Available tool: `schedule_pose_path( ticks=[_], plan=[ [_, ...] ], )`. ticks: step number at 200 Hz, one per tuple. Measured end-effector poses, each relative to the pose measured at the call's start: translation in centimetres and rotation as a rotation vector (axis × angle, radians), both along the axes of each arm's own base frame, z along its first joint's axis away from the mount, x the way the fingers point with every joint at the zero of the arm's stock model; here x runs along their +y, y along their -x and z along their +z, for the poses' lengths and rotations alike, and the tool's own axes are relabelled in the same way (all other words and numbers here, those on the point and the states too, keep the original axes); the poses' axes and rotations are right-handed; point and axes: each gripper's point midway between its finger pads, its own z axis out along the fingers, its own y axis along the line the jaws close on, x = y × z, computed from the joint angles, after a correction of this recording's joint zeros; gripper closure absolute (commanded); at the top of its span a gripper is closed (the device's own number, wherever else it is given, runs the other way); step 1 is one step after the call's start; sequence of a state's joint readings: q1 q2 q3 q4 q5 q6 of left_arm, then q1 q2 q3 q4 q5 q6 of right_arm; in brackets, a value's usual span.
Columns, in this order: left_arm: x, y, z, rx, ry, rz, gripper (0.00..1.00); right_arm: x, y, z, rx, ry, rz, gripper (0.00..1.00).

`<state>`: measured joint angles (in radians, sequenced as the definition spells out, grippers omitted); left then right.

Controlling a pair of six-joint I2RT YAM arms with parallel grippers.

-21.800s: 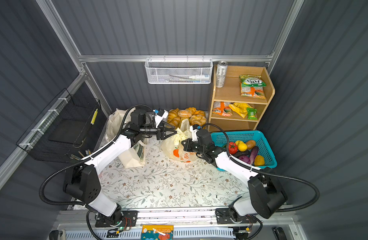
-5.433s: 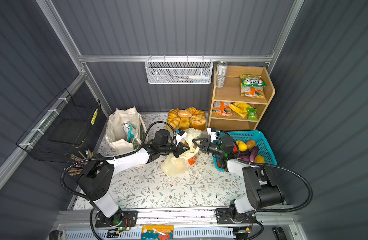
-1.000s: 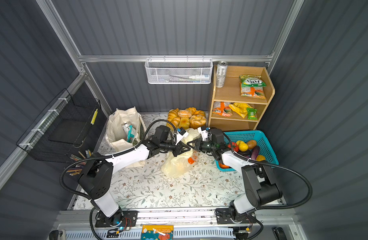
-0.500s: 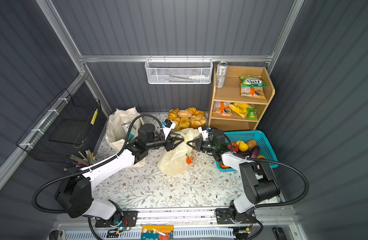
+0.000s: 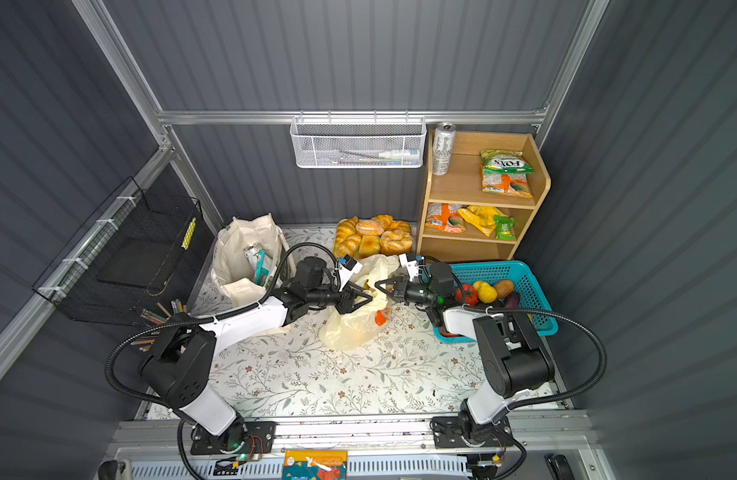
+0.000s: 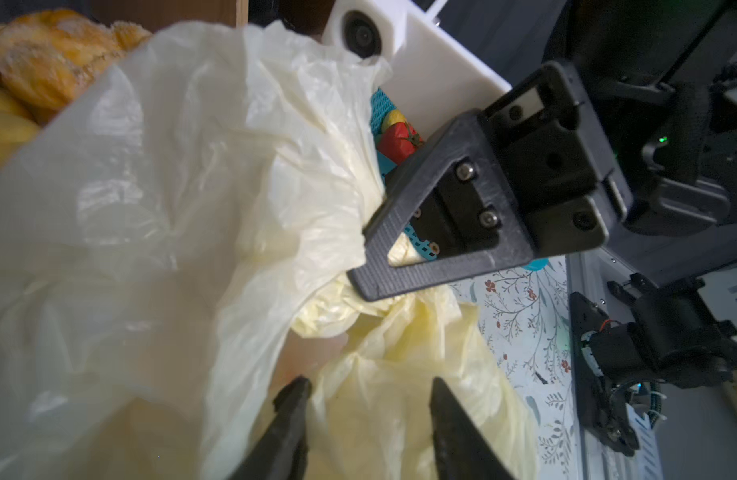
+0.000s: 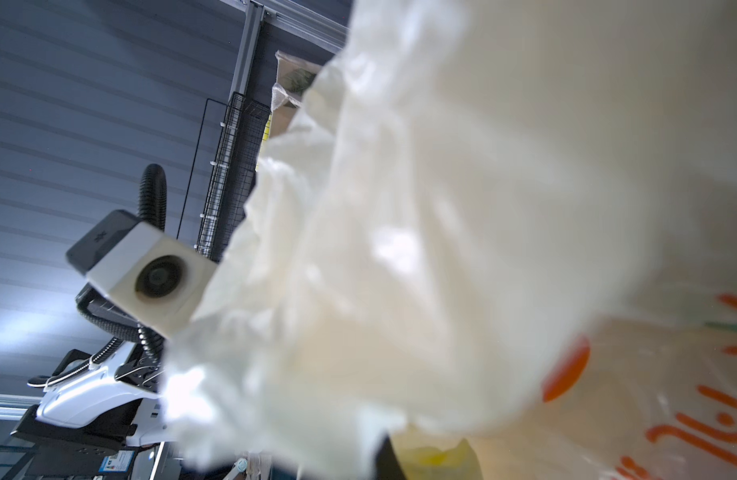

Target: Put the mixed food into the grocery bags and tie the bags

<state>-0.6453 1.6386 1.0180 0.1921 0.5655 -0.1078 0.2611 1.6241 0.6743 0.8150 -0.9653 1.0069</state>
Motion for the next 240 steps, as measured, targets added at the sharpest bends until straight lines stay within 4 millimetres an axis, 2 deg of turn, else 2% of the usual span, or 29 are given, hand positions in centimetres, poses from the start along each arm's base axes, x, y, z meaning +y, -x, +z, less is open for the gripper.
schedule_pose_path(
  ticks=[22,51,77,97,112,128,133,138,150,155,170,187,240],
  plan=[
    [0.3,0.5,2.5,-0.026,0.033,0.001,0.00,-0.1,0.0,-0.1,0.002,0.003,-0.002,1.00],
    [0.8,0.8,7.4,-0.111,0.099,0.016,0.00,-0.1,0.0,-0.4,0.007,0.013,-0.004,1.00],
    [1.7,-0.1,10.8,-0.174,0.158,0.114,0.00,-0.1,0.0,-0.5,0.009,0.016,-0.003,1.00],
    [2.4,-1.4,11.8,-0.157,0.205,0.221,0.00,-0.1,0.0,-0.5,0.008,0.017,-0.004,1.00],
    [1.9,-1.4,12.0,-0.130,0.244,0.209,0.01,-0.1,0.0,-0.5,0.008,0.017,-0.004,1.00],
    [0.6,-1.1,12.6,-0.105,0.326,0.132,0.16,-0.1,0.0,-0.6,0.008,0.018,-0.006,1.00],
    [0.1,-1.2,12.6,-0.078,0.345,0.115,0.25,-0.1,0.0,-0.6,0.008,0.018,-0.007,1.00],
    [-0.4,-1.3,12.5,-0.052,0.357,0.095,0.38,-0.2,0.0,-0.6,0.008,0.018,-0.007,1.00],
    [-1.9,-1.9,12.3,-0.006,0.361,0.046,0.79,-0.2,-0.1,-0.6,0.008,0.018,-0.007,1.00],
    [-2.4,-2.2,12.3,0.007,0.358,0.030,0.86,-0.1,-0.1,-0.6,0.008,0.018,-0.007,1.00],
    [-3.8,-3.0,11.9,0.044,0.332,-0.007,0.89,-0.1,-0.1,-0.6,0.007,0.017,-0.007,1.00],
    [-4.2,-3.1,11.1,0.069,0.290,-0.024,0.89,-0.1,-0.1,-0.4,0.002,0.011,-0.008,1.00],
    [-1.6,-0.8,4.6,0.147,0.115,0.018,0.76,-0.6,-0.3,0.5,-0.015,-0.030,-0.017,1.00]
  ],
)
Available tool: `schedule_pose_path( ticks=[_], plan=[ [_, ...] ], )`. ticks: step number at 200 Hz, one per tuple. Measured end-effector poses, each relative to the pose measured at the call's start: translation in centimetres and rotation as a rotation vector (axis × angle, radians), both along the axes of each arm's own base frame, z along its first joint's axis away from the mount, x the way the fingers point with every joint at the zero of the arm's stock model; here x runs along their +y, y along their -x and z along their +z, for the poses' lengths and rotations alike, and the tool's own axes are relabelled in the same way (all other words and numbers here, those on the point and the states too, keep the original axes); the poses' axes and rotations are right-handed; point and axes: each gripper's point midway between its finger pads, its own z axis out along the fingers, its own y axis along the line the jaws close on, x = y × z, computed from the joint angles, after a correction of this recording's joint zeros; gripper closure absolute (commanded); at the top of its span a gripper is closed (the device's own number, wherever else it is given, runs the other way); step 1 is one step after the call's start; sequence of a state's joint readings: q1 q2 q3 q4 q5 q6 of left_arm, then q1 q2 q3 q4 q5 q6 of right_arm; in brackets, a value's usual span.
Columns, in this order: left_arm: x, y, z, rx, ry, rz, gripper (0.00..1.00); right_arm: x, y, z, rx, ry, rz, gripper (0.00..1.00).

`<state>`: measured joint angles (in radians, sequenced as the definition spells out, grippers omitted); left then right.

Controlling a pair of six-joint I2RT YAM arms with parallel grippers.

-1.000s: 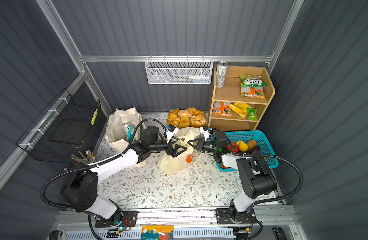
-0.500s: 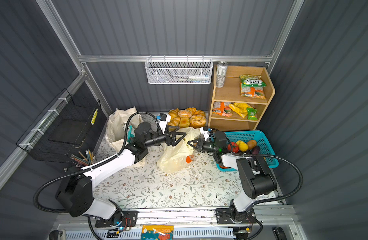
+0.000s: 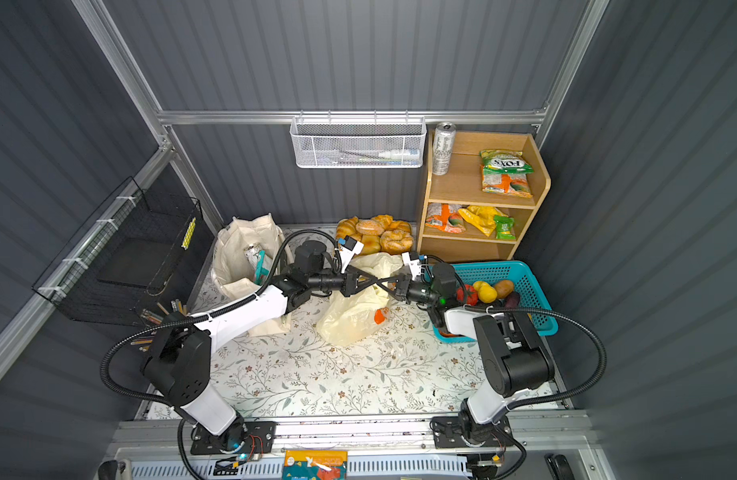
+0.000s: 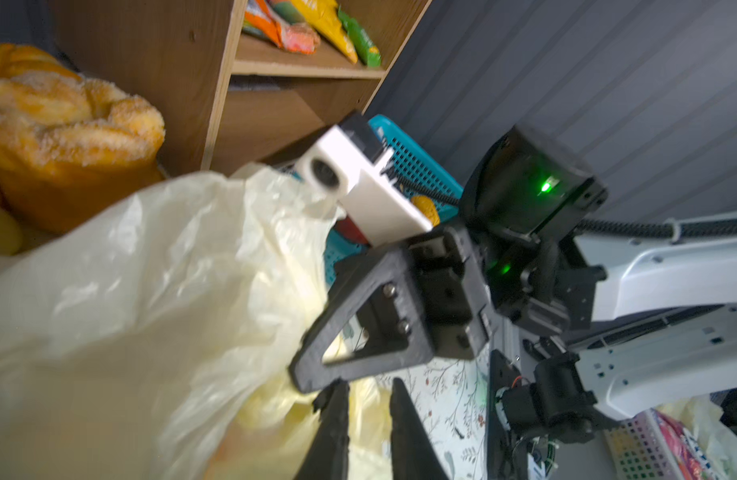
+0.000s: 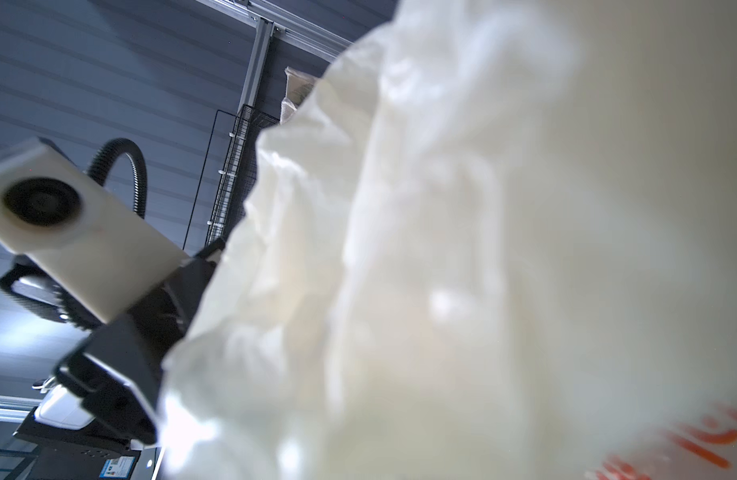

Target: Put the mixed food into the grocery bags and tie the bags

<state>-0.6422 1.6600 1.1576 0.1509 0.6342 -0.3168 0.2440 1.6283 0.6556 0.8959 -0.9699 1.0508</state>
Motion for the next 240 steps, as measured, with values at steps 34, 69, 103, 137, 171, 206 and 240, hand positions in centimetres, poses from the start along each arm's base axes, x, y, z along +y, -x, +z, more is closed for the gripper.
schedule_pose_path(
  ticks=[34,69,103,137,171,206,240],
  plan=[
    [0.9,0.4,-3.0,0.025,-0.065,0.021,0.66,-0.1,0.2,-0.1,0.002,-0.024,0.008,1.00],
    [1.1,0.1,-3.5,0.015,-0.075,0.038,0.59,-0.2,0.7,-0.3,0.001,-0.053,0.027,1.00],
    [0.8,-0.4,-2.7,-0.011,-0.031,0.050,0.55,-0.1,1.2,0.6,-0.041,-0.073,0.059,1.00],
    [0.5,-1.5,-2.2,-0.006,0.041,0.078,0.53,0.0,1.6,1.0,-0.056,-0.081,0.086,1.00],
    [0.8,-2.7,-2.7,0.046,0.112,0.105,0.58,0.0,1.8,1.0,-0.056,-0.082,0.091,1.00],
    [0.4,-2.8,-1.9,0.063,0.172,0.084,0.59,0.0,1.8,0.8,-0.051,-0.082,0.091,1.00],
    [0.0,-2.3,-0.8,0.069,0.224,0.043,0.63,-0.1,1.9,0.8,-0.051,-0.082,0.090,1.00]
  ],
)
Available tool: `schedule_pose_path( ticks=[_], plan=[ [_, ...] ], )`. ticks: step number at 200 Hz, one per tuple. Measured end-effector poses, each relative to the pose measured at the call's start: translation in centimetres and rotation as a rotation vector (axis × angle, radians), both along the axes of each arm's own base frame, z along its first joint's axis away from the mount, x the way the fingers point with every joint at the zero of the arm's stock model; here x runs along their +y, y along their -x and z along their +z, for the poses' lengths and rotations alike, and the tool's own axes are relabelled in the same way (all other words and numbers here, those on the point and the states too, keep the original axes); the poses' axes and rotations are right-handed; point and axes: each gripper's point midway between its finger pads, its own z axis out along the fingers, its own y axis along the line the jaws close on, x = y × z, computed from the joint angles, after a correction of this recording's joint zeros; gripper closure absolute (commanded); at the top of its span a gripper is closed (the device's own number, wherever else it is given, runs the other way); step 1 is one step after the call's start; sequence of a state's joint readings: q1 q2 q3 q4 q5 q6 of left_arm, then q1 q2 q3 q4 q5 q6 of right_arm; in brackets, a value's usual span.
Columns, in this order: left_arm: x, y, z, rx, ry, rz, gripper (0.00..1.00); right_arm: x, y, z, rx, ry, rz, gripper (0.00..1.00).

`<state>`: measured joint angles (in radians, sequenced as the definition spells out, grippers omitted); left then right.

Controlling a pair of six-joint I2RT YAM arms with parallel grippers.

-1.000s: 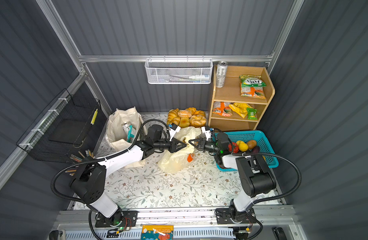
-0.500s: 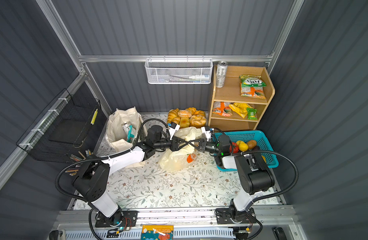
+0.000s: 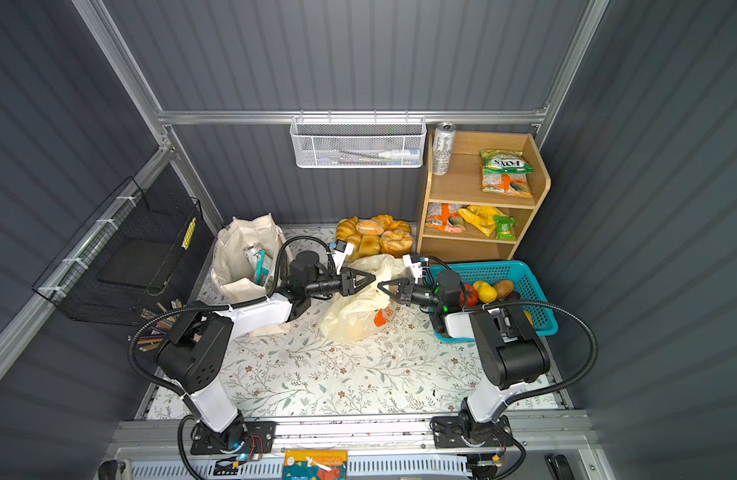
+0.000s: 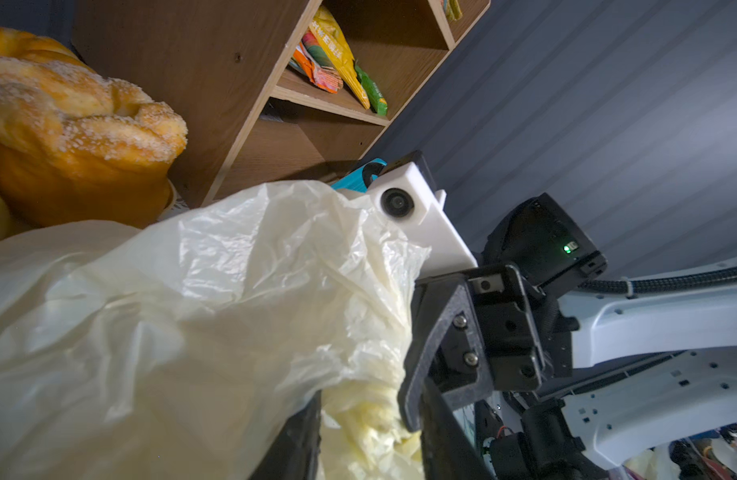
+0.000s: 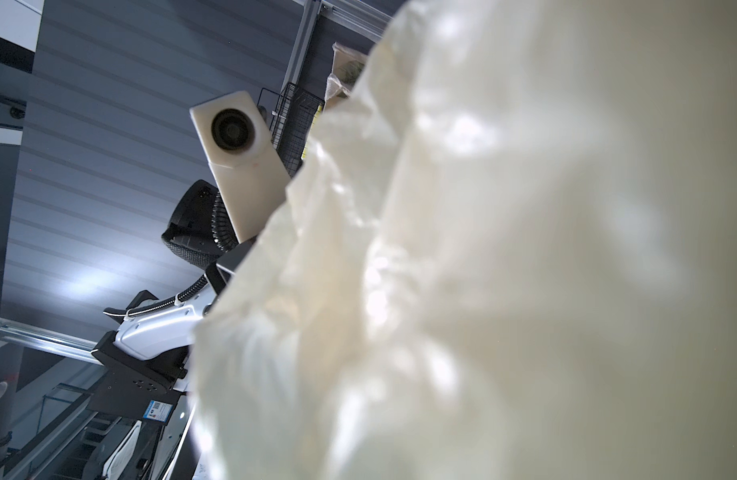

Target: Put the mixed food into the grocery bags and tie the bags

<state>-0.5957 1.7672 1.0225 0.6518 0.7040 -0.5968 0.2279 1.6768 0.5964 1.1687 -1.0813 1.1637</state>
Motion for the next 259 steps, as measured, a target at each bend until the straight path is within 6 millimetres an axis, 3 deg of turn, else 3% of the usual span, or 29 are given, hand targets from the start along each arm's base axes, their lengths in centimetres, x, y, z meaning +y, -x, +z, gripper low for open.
schedule_pose_path(
  ticks=[32,87,154,176,235,259],
  plan=[
    [-0.4,0.3,-0.4,0.032,0.030,-0.034,0.68,0.0,0.0,0.1,-0.007,-0.002,-0.001,1.00],
    [-0.1,1.1,-2.1,0.076,0.011,-0.048,0.64,0.0,-0.1,0.1,-0.006,-0.001,-0.007,1.00],
    [-0.2,1.1,-2.1,0.076,0.016,-0.055,0.67,0.0,-0.3,-0.4,0.007,0.002,-0.011,1.00],
    [-0.3,1.1,-1.9,0.075,0.023,-0.060,0.76,0.0,-0.3,-0.5,0.012,0.003,-0.011,1.00],
    [-0.9,1.3,-2.4,0.094,0.029,-0.075,0.86,-0.1,-0.3,-0.6,0.013,0.003,-0.013,1.00],
    [-1.0,1.3,-2.3,0.094,0.035,-0.079,0.94,-0.1,-0.4,-0.6,0.013,0.003,-0.015,1.00]
  ],
)
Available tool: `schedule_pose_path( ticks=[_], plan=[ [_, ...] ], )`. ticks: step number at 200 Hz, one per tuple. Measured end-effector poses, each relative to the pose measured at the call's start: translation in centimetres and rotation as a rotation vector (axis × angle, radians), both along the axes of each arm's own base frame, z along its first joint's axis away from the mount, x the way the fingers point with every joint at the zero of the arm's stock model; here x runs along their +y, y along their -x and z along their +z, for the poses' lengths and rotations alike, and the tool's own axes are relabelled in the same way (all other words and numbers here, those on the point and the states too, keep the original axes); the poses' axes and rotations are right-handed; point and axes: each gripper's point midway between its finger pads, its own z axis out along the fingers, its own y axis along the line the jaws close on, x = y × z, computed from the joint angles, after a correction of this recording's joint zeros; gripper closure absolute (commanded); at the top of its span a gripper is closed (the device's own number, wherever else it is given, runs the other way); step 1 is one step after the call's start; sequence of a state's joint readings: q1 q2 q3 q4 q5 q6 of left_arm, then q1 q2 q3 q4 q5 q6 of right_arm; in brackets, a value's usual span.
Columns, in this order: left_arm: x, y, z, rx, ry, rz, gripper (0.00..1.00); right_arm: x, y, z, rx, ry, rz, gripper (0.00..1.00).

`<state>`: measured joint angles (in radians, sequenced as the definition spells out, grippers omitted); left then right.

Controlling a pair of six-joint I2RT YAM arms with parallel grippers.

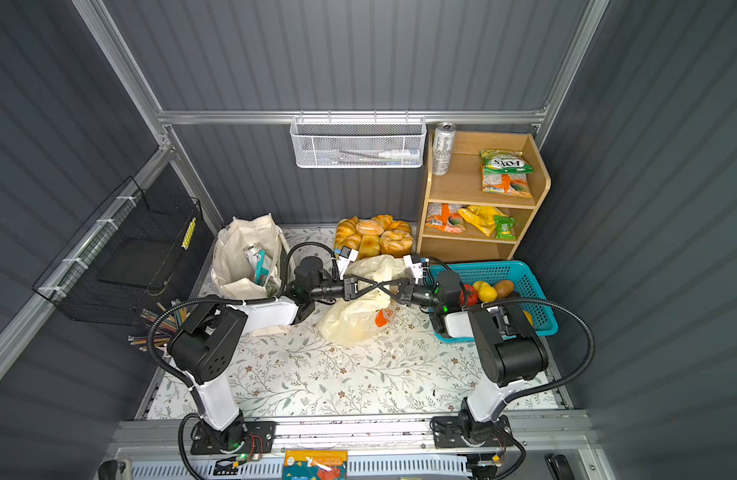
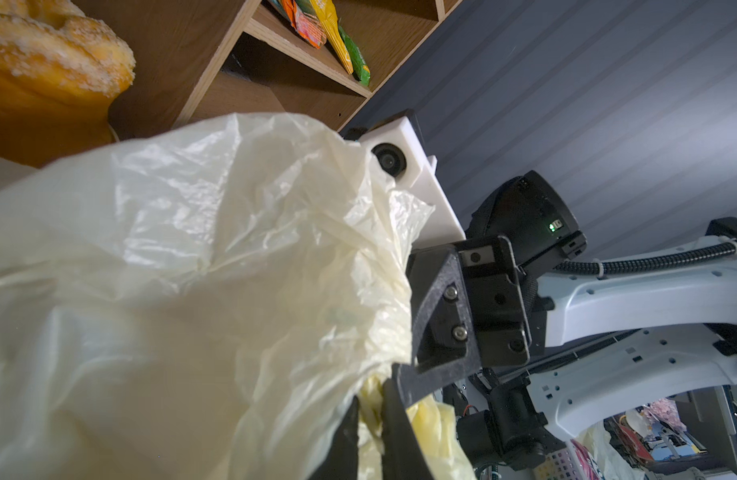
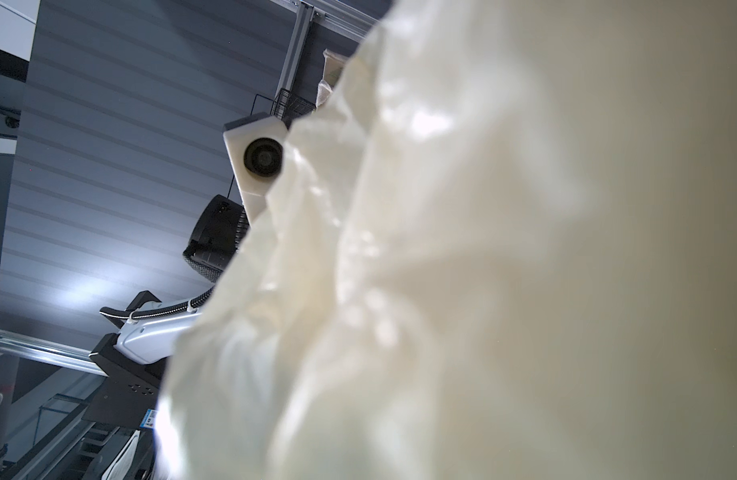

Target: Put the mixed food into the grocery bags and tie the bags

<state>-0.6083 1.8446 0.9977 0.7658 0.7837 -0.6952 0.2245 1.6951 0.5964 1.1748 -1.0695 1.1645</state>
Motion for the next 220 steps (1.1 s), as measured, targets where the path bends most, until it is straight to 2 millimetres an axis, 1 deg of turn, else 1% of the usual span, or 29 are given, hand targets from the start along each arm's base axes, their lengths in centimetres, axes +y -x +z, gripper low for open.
schedule_pose_path(
  ticks=[9,13,22,39,53,64,88,104,119,133,153,168,181,204,220],
  plan=[
    [0.0,0.0,0.1,0.000,0.002,-0.001,1.00,0.0,0.0,0.0,0.000,0.000,-0.001,1.00],
    [0.0,0.0,0.1,0.001,0.004,-0.001,1.00,0.0,0.0,0.0,0.000,0.000,-0.002,1.00],
    [0.0,0.0,0.2,-0.001,0.005,0.000,1.00,-0.1,-0.1,0.0,0.000,0.000,-0.002,0.87],
    [-0.1,-0.1,0.3,-0.004,0.008,0.008,1.00,-0.4,-0.2,0.0,0.007,-0.001,-0.011,0.69],
    [0.0,-0.4,0.4,-0.008,0.012,0.024,1.00,-1.1,-0.4,-0.2,0.013,0.001,-0.031,0.62],
    [0.0,-0.6,0.4,-0.006,0.010,0.035,1.00,-2.2,-0.5,-0.1,0.023,0.002,-0.065,0.58],
    [0.1,-0.8,0.1,0.000,0.003,0.048,1.00,-5.0,-0.5,1.0,0.007,-0.001,-0.148,0.56],
    [0.2,-1.0,-0.2,0.011,-0.008,0.057,1.00,-6.3,-0.3,1.5,0.001,0.003,-0.195,0.56],
    [0.2,-1.1,-0.5,0.022,-0.022,0.065,1.00,-6.9,0.0,1.0,0.015,0.024,-0.219,0.56],
    [0.2,-1.3,-0.6,0.028,-0.034,0.073,1.00,-7.0,0.2,0.0,0.041,0.056,-0.229,0.56],
    [0.2,-1.5,-0.7,0.032,-0.045,0.079,1.00,-6.8,0.5,-1.7,0.086,0.108,-0.233,0.56],
    [0.2,-1.6,-0.8,0.036,-0.050,0.080,1.00,-6.2,1.1,-3.2,0.117,0.151,-0.216,0.56],
    [0.2,-1.6,-0.7,0.037,-0.051,0.080,1.00,-5.3,1.4,-3.4,0.102,0.180,-0.192,0.55],
    [0.2,-1.6,-0.8,0.037,-0.054,0.080,1.00,-3.8,2.1,-4.5,0.113,0.232,-0.149,0.55],
    [0.2,-1.6,-0.9,0.042,-0.058,0.079,1.00,-3.0,2.2,-5.1,0.116,0.263,-0.130,0.54]
  ],
)
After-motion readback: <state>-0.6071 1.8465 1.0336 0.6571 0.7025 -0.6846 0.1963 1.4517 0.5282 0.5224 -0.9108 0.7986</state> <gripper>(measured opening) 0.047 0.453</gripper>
